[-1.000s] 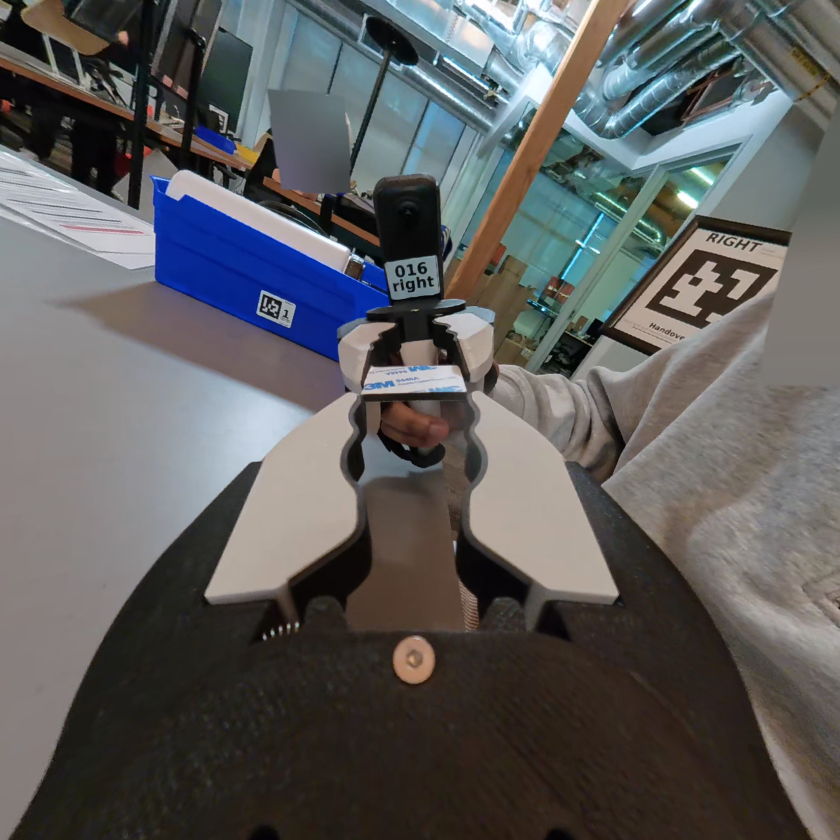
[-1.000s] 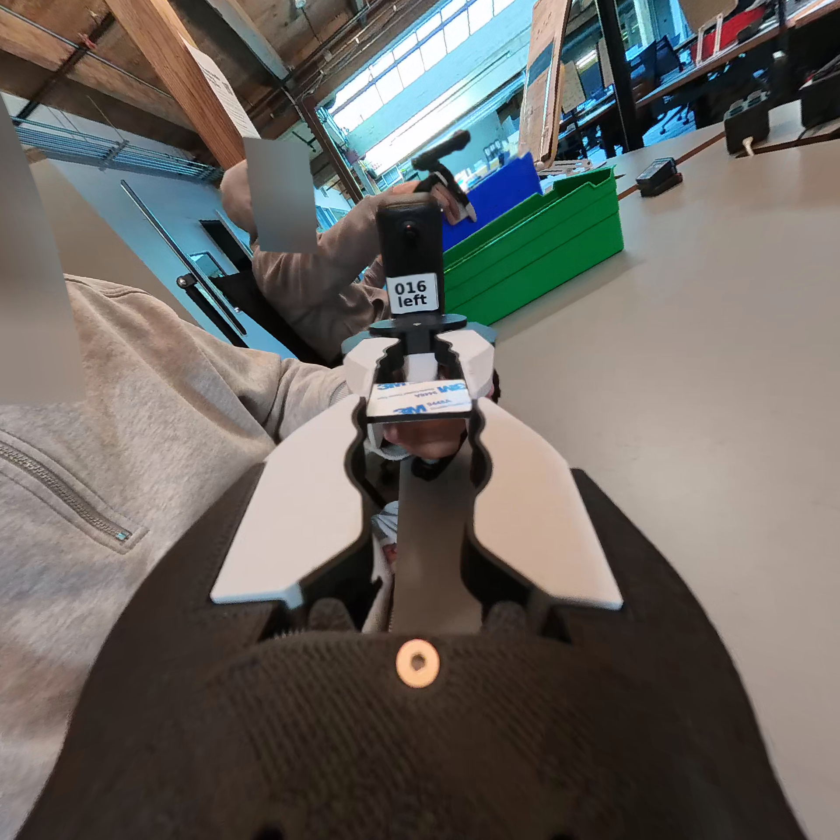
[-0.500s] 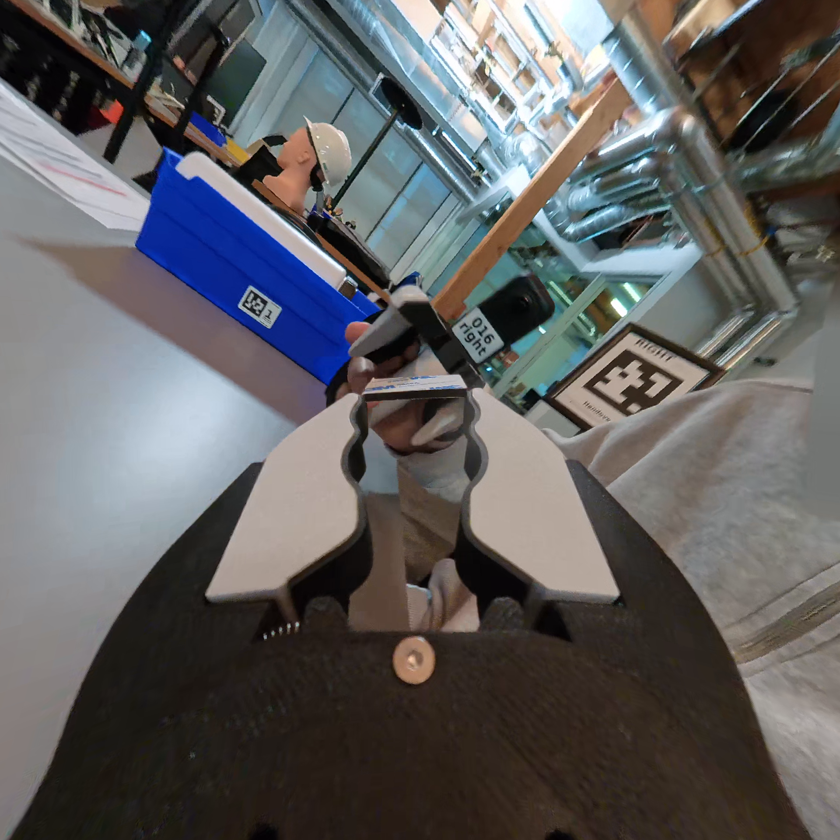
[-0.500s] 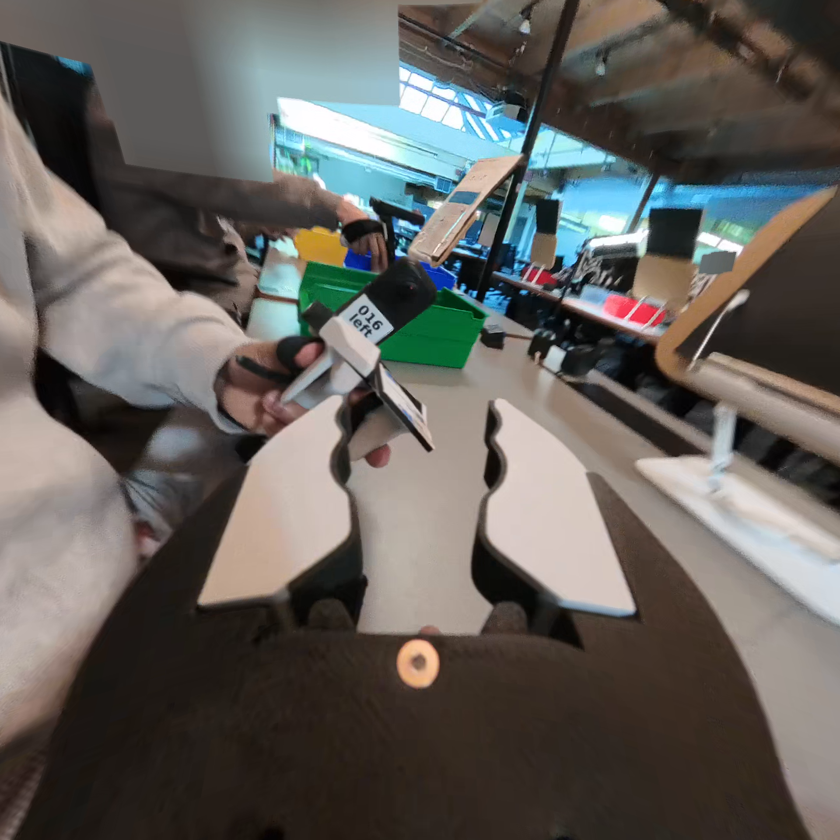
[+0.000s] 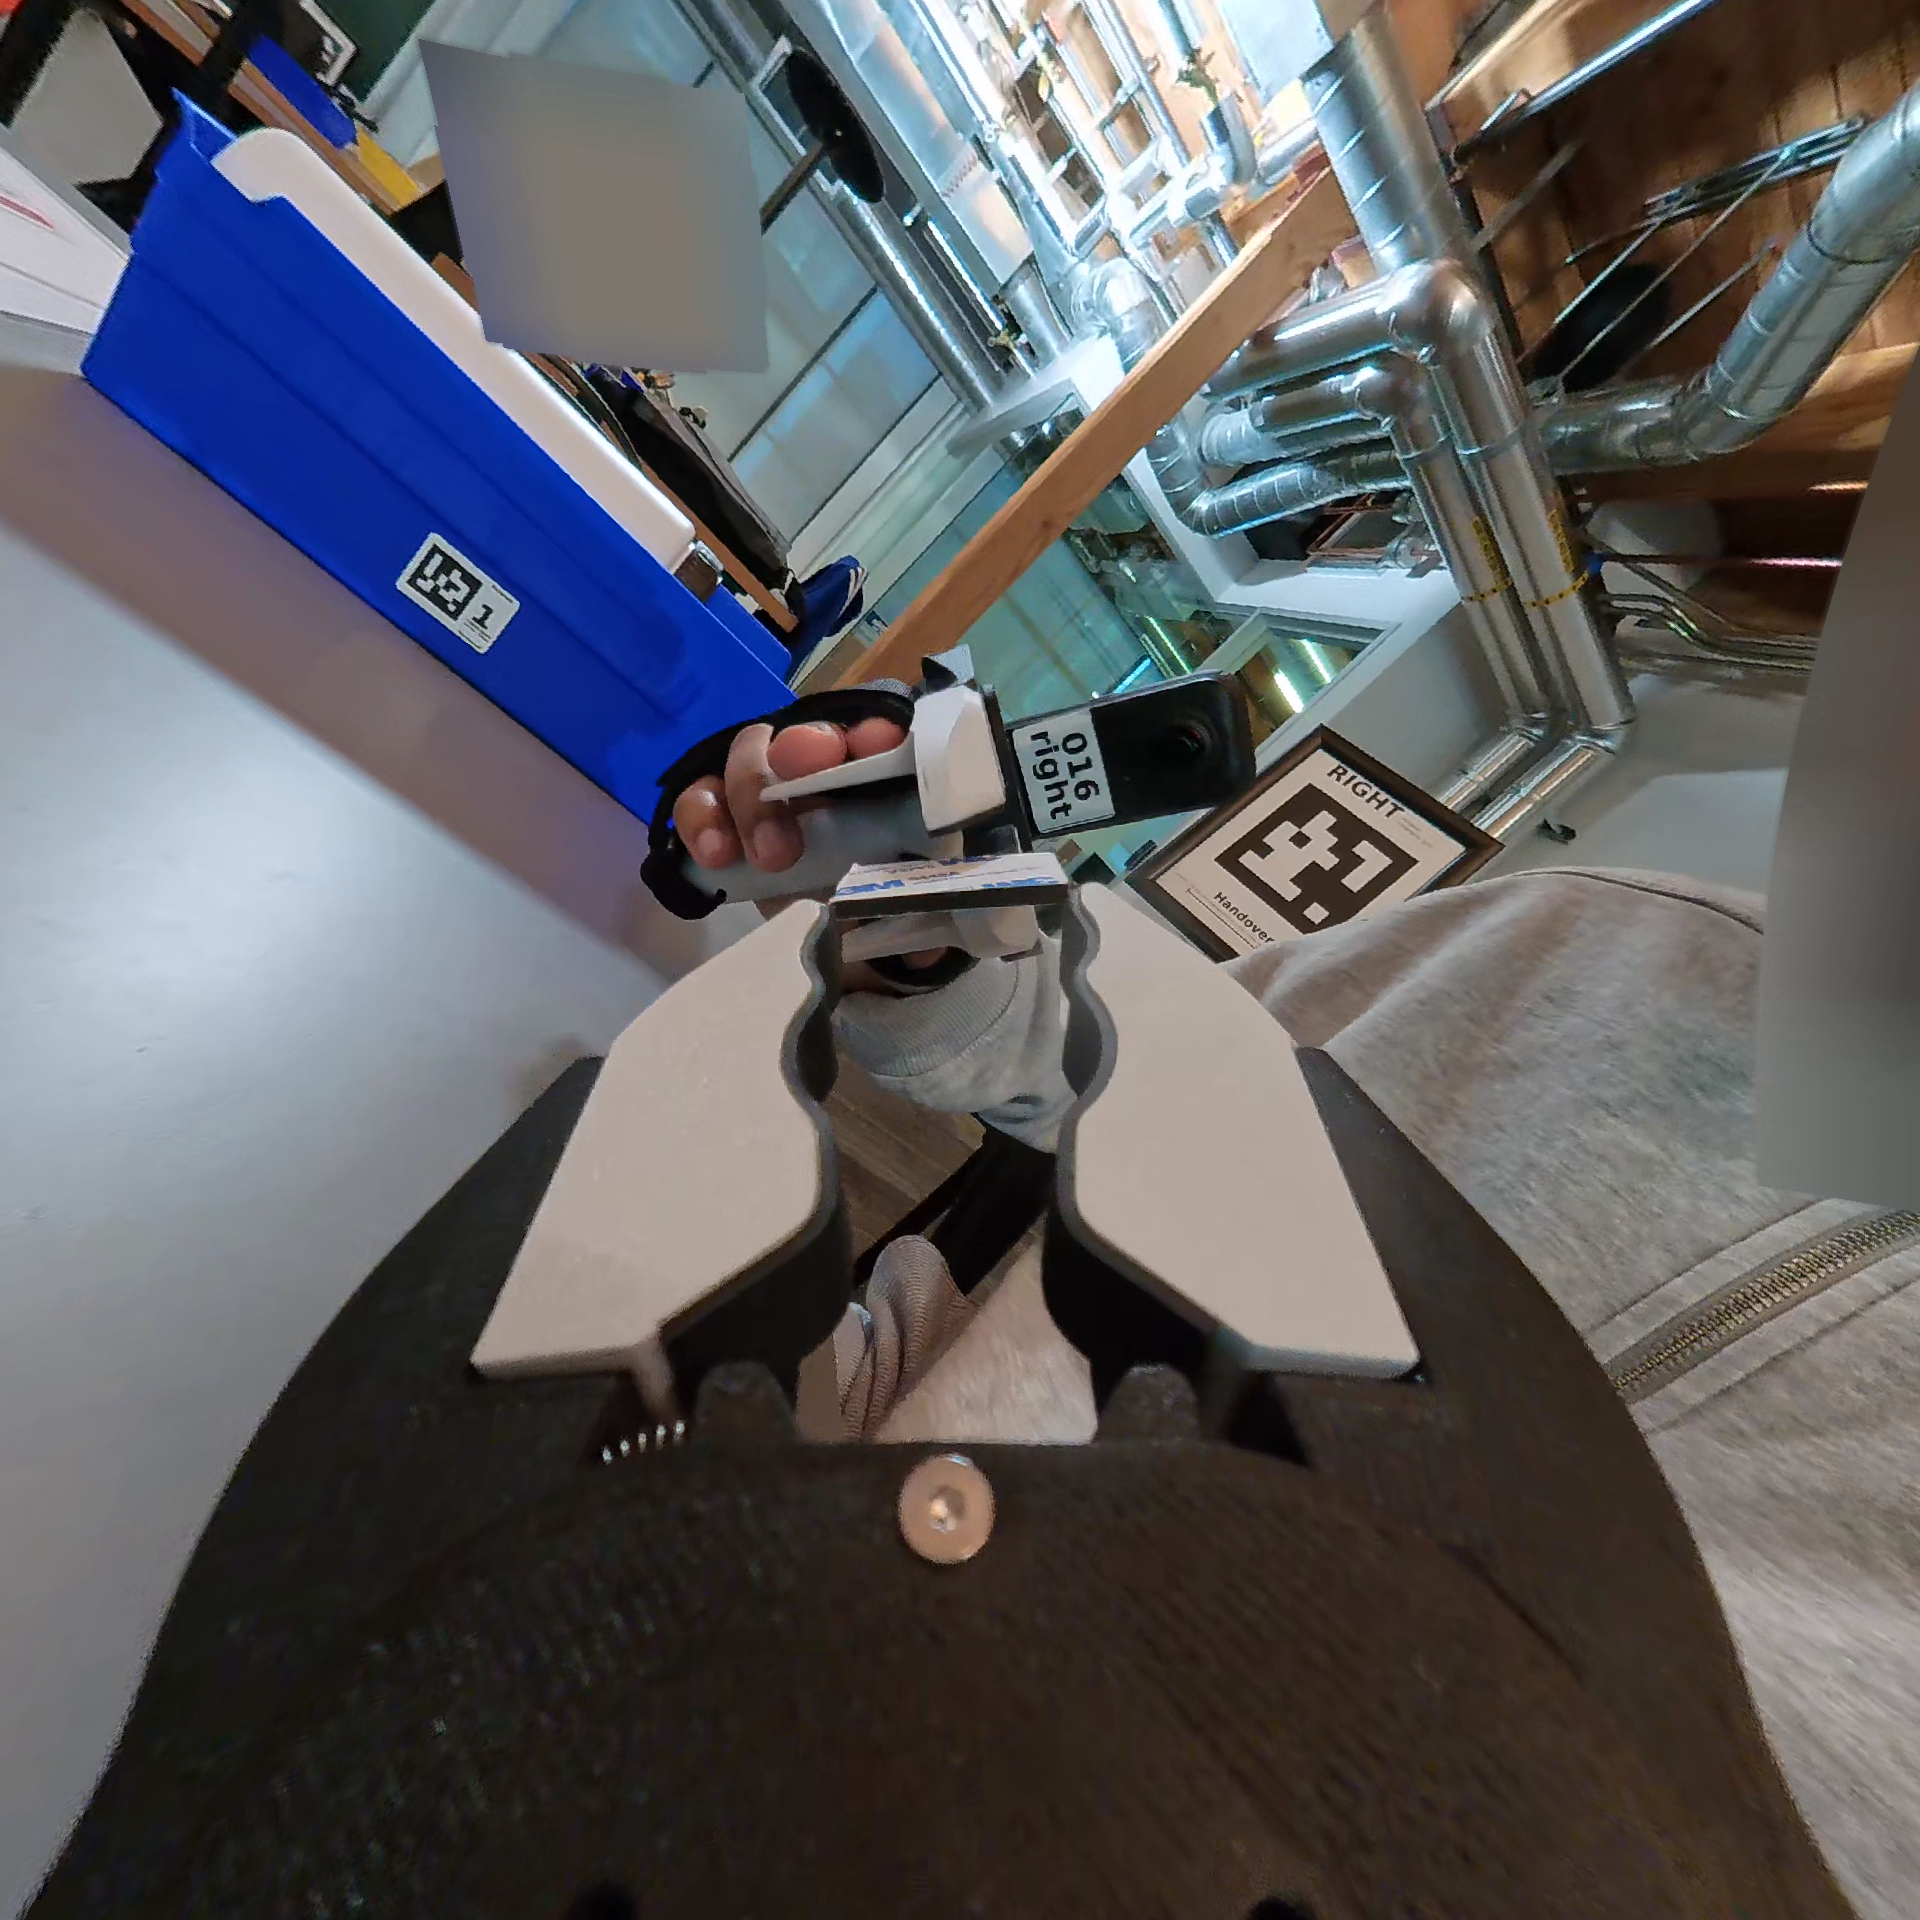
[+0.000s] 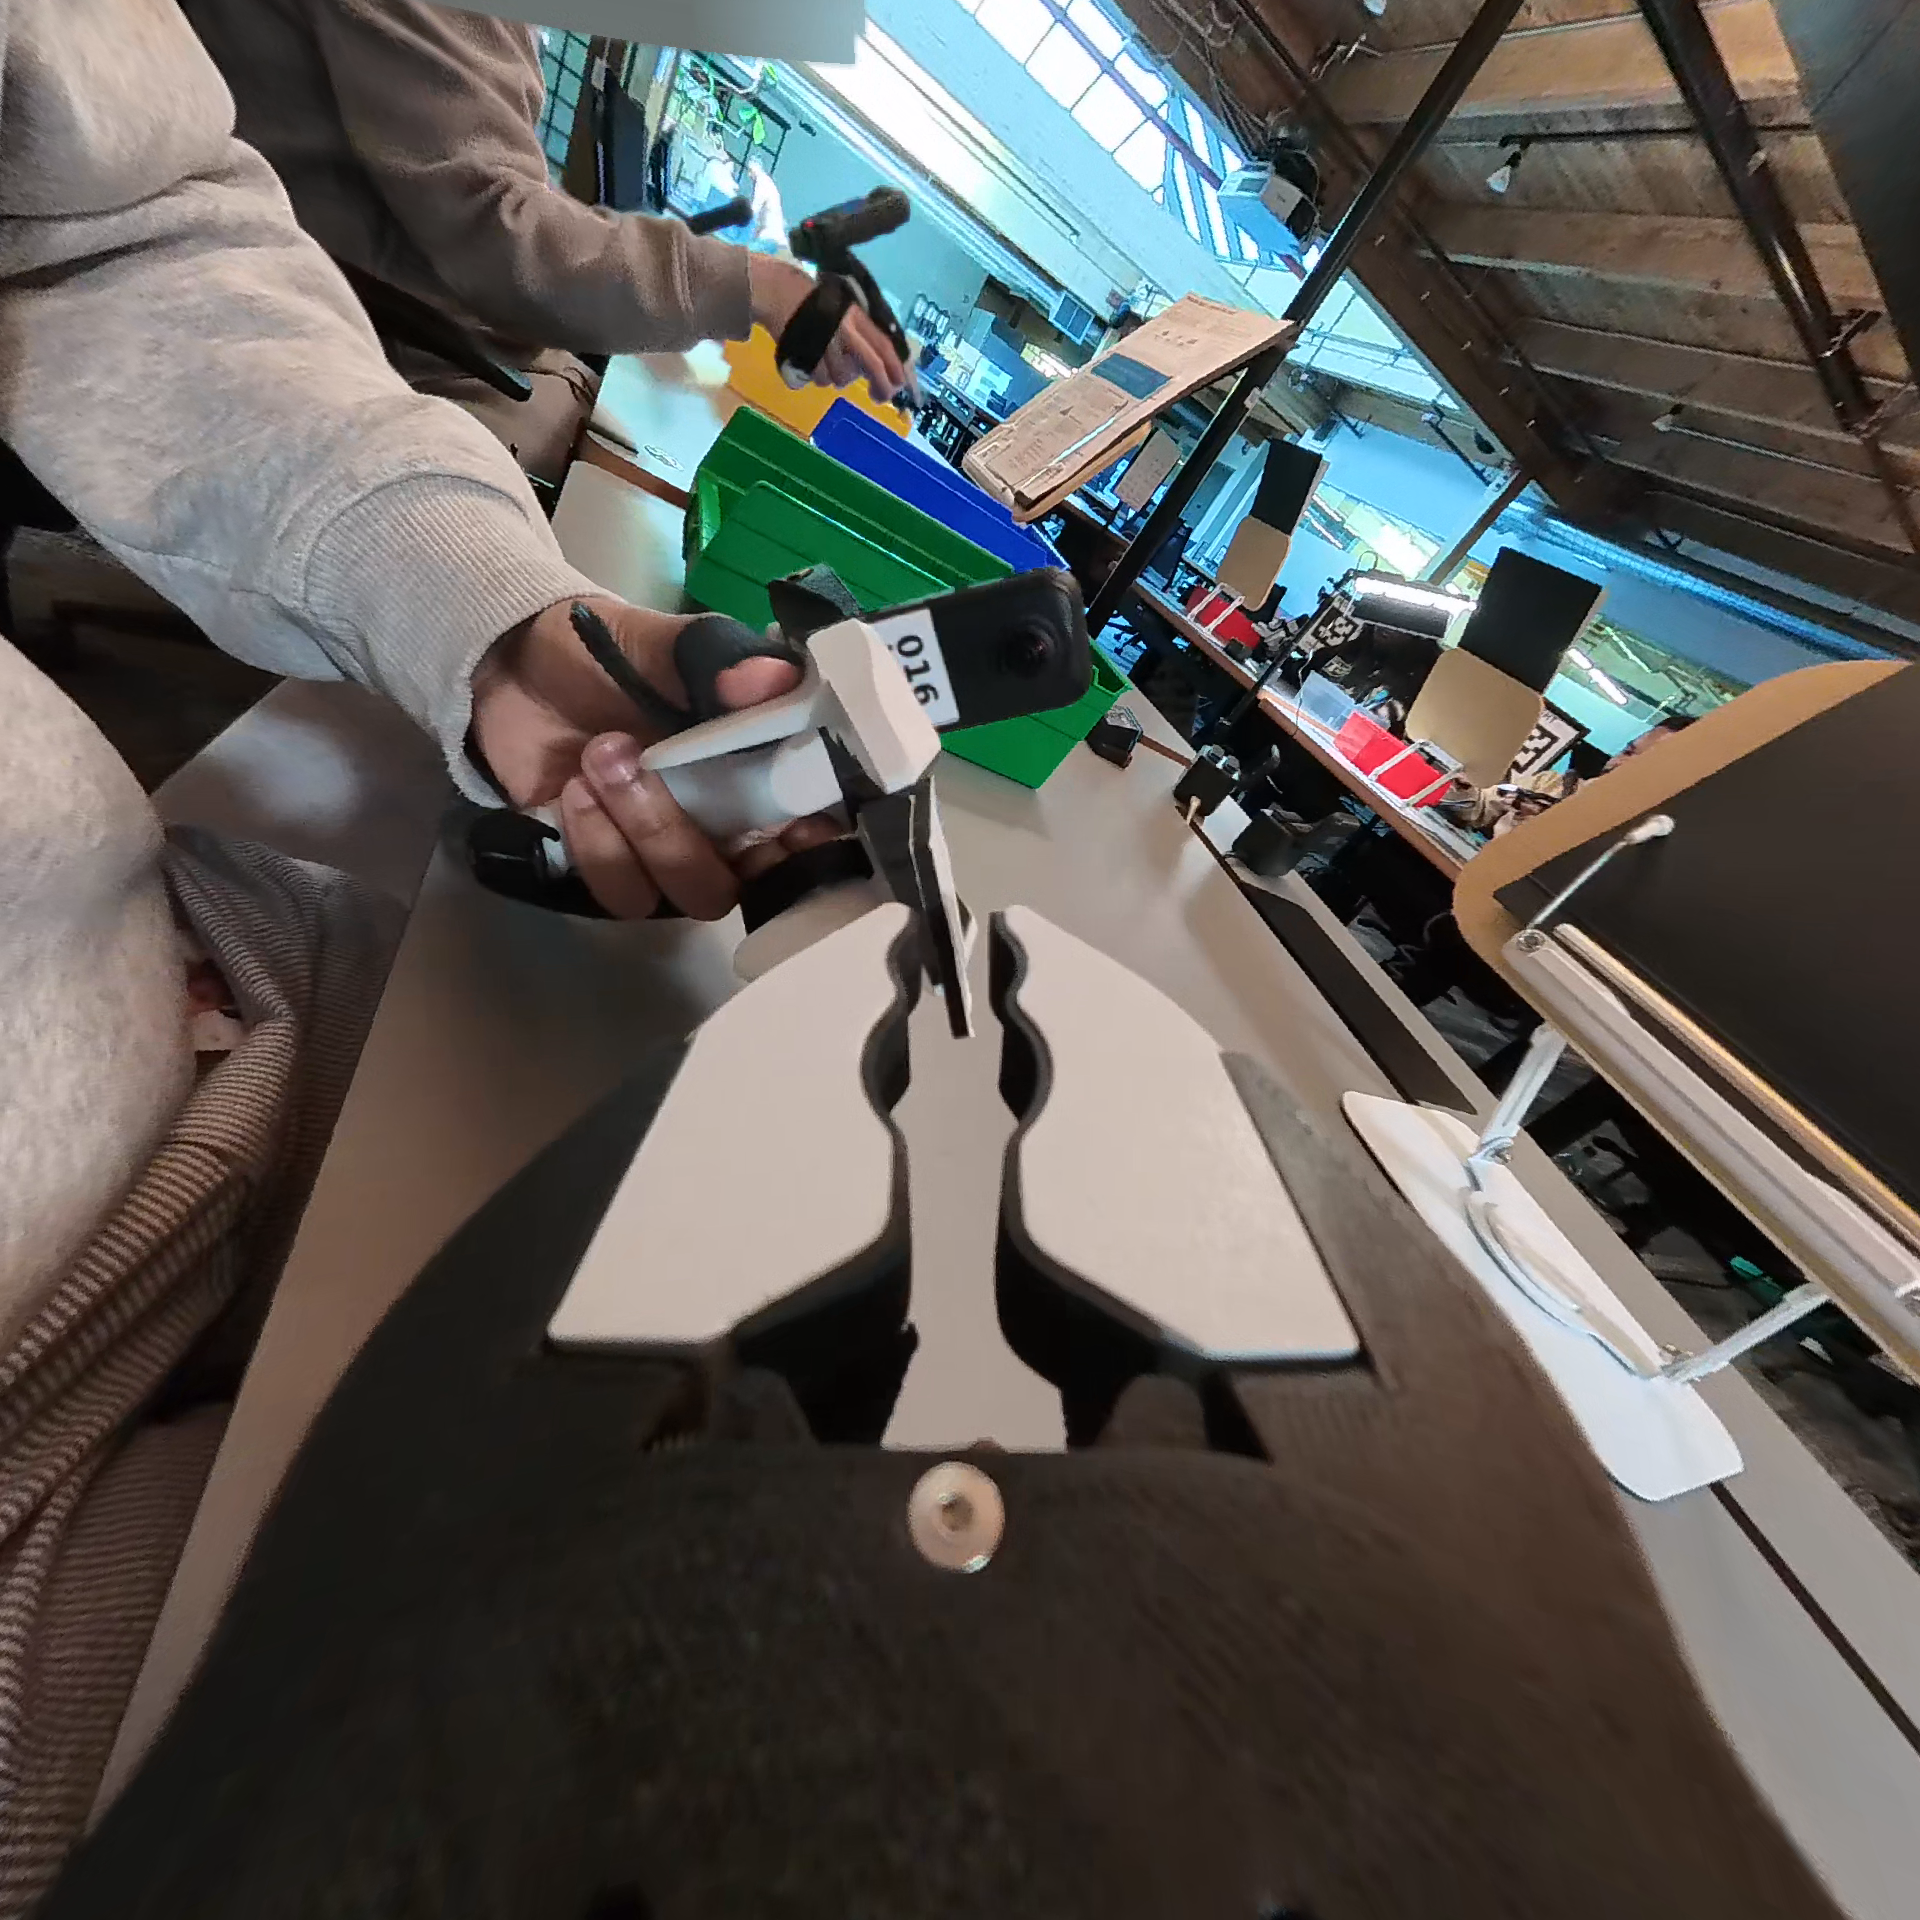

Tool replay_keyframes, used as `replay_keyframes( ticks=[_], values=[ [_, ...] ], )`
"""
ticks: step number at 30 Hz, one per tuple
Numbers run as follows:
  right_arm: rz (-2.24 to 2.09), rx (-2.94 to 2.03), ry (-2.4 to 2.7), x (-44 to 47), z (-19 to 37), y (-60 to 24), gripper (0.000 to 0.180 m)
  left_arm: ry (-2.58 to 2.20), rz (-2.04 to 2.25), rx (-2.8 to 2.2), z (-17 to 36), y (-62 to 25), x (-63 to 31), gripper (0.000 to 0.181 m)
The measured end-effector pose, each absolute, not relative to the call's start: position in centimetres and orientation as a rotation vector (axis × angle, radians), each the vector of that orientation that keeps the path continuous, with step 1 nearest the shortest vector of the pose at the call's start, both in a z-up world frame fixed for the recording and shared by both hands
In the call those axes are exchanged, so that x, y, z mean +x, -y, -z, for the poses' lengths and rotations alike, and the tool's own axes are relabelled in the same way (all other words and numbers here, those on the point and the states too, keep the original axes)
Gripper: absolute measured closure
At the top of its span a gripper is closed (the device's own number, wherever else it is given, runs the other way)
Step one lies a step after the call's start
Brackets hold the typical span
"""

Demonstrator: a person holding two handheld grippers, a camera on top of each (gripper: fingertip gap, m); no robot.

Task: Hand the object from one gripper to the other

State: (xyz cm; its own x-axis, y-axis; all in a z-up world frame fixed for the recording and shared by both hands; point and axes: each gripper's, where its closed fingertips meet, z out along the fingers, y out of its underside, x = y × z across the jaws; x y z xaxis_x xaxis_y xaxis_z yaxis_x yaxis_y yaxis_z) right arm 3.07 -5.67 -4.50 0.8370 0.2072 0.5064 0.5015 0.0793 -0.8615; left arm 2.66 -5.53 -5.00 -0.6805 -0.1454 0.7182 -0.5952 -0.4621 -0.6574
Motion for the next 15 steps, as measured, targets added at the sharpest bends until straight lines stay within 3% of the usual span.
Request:
replay_keyframes(
  ticks=[1, 12, 15],
  values=[
    [0.244, -1.501, 0.601, 2.97, 4.54, 5.67, 0.170, 1.431, -2.214, 1.070, 5.00, 5.58, 2.65, 0.139],
    [0.216, -1.508, 0.581, 2.89, 4.38, 5.67, 0.175, 1.437, -2.239, 1.061, 4.94, 5.59, 2.63, 0.138],
    [0.106, -1.523, 0.483, 3.21, 4.12, 5.69, 0.176, 1.520, -2.280, 1.076, 5.09, 5.52, 2.84, 0.126]
  ],
)
